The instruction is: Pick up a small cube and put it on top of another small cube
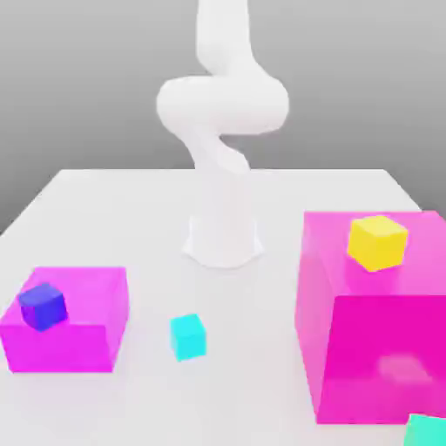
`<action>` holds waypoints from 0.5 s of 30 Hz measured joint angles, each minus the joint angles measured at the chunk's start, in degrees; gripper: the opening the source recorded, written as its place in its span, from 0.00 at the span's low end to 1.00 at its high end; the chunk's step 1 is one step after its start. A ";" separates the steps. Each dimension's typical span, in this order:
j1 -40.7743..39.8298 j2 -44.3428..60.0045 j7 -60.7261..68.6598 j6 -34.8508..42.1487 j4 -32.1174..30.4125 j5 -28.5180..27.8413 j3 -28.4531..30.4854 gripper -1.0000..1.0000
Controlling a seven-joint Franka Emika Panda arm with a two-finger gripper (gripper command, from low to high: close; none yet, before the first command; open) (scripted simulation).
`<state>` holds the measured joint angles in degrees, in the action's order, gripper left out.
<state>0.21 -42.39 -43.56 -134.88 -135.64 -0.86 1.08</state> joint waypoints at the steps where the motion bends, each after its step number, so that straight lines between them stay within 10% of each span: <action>1: 0.06 1.70 1.15 -1.50 -1.85 -0.38 0.53 0.50; 15: 0.36 26.49 19.19 -23.04 -28.53 -4.33 9.40 0.50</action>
<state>0.58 -15.90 -24.37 -157.92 -164.16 -5.20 10.49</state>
